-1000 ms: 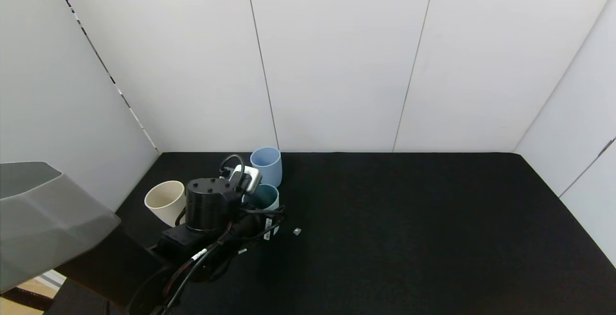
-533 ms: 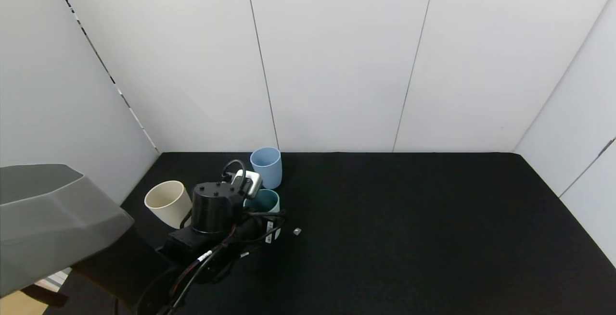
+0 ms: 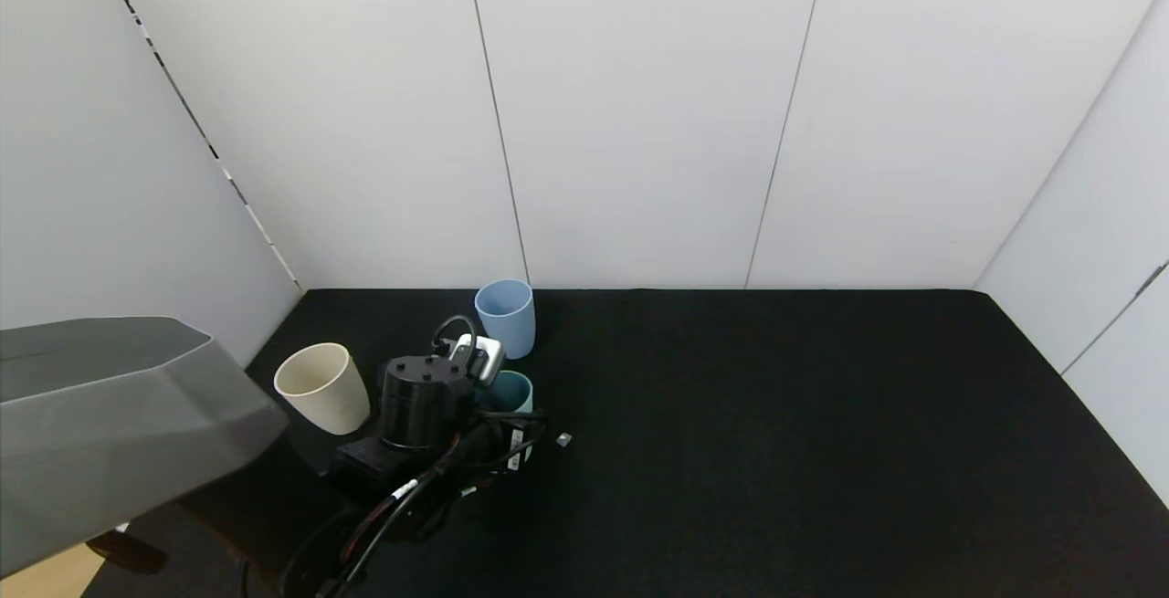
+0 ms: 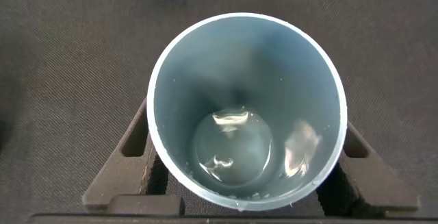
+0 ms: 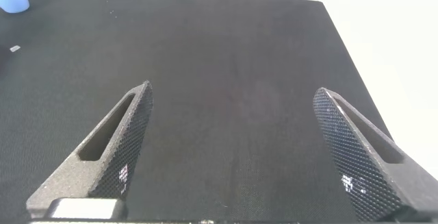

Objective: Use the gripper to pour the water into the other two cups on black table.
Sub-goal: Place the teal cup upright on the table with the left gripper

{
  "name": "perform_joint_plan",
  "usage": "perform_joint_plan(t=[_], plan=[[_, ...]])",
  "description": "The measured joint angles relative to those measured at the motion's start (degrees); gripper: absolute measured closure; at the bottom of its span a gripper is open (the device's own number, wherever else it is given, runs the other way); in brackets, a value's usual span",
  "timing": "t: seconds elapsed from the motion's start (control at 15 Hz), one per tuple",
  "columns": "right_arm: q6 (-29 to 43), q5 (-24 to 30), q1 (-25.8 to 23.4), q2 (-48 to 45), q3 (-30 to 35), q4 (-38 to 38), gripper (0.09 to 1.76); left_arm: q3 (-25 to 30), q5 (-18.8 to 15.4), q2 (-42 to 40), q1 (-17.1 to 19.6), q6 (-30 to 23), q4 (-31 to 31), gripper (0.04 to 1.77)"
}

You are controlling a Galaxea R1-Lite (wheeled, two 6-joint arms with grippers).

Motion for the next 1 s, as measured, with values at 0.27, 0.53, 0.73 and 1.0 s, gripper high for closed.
perform_joint_plan(t=[0.27, 0.53, 0.73, 1.0], plan=[[0.0, 0.0, 0.0, 0.0, 0.0, 0.0, 0.14, -0.04, 0.02, 0.27, -0.06, -0.02, -0.04, 0.64], [0.0, -0.02, 0.0, 0.0, 0.0, 0.0, 0.14, 0.11, 0.05, -0.52, -0.11, 0.0, -0.24, 0.4], [0.0, -0.02, 0.0, 0.0, 0.0, 0.0, 0.14, 0.77, 0.06, -2.12, -0.28, 0.17, -1.72, 0.3], [0.0, -0.02, 0.0, 0.0, 0.0, 0.0, 0.14, 1.32, 0.11, -5.62, -0.3, 0.5, -0.89, 0.22]])
